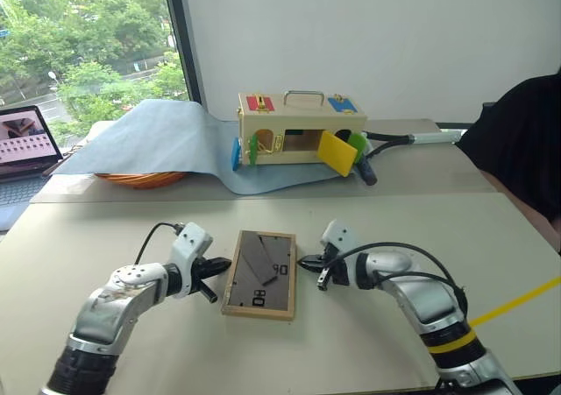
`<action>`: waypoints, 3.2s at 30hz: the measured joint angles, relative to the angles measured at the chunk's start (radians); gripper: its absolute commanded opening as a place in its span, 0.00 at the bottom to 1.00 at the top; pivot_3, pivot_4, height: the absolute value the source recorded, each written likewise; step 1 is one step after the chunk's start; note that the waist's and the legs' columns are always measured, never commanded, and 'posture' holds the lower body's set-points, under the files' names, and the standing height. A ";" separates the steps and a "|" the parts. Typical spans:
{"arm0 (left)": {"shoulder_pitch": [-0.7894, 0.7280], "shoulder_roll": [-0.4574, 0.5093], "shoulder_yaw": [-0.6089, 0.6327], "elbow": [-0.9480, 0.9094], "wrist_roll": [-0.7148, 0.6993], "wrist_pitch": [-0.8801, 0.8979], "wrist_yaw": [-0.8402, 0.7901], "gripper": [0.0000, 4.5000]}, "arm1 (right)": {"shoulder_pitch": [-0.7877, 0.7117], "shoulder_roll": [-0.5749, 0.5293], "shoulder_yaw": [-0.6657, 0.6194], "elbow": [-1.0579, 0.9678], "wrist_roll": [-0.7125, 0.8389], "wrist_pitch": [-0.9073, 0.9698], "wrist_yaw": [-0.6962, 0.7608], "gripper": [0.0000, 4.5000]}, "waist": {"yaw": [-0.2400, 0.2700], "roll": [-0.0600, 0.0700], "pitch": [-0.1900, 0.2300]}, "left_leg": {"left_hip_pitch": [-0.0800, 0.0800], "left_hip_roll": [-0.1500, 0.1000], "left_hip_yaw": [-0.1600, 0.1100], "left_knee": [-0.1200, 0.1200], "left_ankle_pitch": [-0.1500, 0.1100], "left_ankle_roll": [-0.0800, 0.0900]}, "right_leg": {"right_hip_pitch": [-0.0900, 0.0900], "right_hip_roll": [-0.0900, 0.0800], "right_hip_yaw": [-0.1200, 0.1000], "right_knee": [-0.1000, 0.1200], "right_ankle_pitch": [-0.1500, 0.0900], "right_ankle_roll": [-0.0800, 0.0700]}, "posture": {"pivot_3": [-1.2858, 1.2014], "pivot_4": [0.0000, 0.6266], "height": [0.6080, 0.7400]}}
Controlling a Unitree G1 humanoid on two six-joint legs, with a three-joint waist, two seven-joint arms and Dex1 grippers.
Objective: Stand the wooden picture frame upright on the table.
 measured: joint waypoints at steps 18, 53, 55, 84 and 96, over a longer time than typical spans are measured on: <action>-0.133 0.025 0.317 0.297 -0.638 0.732 0.035 0.99 | 0.128 -0.161 -0.005 -0.156 0.042 -0.290 0.222 0.00 | 0.002 -0.005 0.006 | -0.002 0.000 -0.002 -0.004 0.000 0.000 | 0.001 -0.001 -0.003 -0.009 0.001 -0.002 | 0.52 0.24 0.45; -0.131 -0.177 0.139 0.406 -1.203 0.688 0.591 0.26 | 0.067 -0.036 0.112 0.027 -0.128 -0.464 0.163 0.00 | 0.018 -0.004 0.003 | 0.002 -0.001 -0.003 -0.003 0.002 -0.002 | 0.005 -0.001 -0.003 -0.010 0.006 -0.002 | 0.52 0.24 0.45; -0.134 -0.166 0.133 0.413 -1.237 0.673 0.603 0.26 | 0.074 -0.036 0.099 0.008 -0.099 -0.419 0.164 0.00 | 0.020 -0.004 0.003 | 0.000 -0.001 -0.003 -0.003 0.002 -0.003 | 0.003 -0.002 -0.003 -0.009 0.006 -0.003 | 0.52 0.24 0.45; -0.238 0.007 0.019 0.313 -1.189 0.652 0.353 0.26 | -0.241 0.024 -0.024 -0.138 0.508 0.278 0.168 0.99 | 0.029 -0.004 0.008 | -0.006 -0.001 -0.003 -0.009 0.003 -0.004 | -0.002 -0.002 -0.004 -0.014 0.007 -0.006 | 0.52 0.24 0.45; -0.233 0.054 0.020 0.356 -1.161 0.702 0.218 0.26 | -0.143 -0.084 -0.161 -0.210 0.530 0.126 0.227 0.99 | 0.029 -0.004 0.008 | -0.006 -0.001 -0.003 -0.011 0.003 -0.004 | -0.002 -0.002 -0.004 -0.015 0.007 -0.006 | 0.52 0.24 0.45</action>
